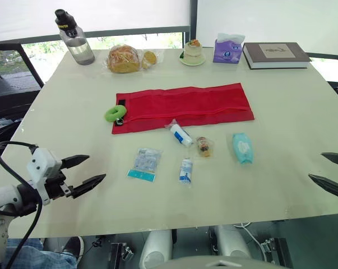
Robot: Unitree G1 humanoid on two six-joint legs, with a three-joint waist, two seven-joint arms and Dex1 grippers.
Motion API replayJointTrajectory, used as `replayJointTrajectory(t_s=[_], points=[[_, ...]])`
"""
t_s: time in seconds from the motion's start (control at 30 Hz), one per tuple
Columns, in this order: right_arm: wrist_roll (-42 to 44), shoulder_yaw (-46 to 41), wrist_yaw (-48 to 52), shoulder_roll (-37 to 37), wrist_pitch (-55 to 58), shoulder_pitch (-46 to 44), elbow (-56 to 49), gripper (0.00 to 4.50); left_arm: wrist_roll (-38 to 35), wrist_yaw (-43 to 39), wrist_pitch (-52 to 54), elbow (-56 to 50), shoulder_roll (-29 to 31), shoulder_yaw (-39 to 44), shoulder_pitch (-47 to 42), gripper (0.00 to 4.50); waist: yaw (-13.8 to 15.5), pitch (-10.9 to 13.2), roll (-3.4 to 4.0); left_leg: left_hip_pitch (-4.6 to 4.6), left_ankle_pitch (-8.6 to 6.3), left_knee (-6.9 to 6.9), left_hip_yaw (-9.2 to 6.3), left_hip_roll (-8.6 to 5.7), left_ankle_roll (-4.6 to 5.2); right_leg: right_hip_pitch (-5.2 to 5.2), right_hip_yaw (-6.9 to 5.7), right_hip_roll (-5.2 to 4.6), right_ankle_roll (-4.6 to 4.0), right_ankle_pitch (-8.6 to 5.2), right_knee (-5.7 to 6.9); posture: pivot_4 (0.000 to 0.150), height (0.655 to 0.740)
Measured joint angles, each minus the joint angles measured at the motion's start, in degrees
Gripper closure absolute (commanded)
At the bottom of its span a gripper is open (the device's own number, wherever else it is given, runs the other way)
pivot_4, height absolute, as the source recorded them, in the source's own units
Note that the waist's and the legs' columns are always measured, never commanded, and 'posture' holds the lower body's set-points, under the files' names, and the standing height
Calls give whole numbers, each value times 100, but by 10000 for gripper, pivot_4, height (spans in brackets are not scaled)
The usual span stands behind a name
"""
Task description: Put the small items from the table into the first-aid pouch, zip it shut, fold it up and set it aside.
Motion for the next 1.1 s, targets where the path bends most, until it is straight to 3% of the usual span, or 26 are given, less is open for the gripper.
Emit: replayJointTrajectory(t_s=[0.73, 1.1], points=[[-46, 0, -82, 59, 93, -10, -114, 340, -25, 10, 244, -108, -77, -68, -198, 0, 1, 1, -1, 0, 0, 0, 4, -2, 1, 0, -1, 13, 1, 0, 1, 1500, 7332], [722, 496, -766, 168, 1221, -481, -2103, 340, 39, 338, 1031, -160, -145, -1192, -761, 0, 10, 3, -7, -1, 0, 1, 1, -2, 2, 0, -4, 22, 2, 3, 4, 1500, 7332]])
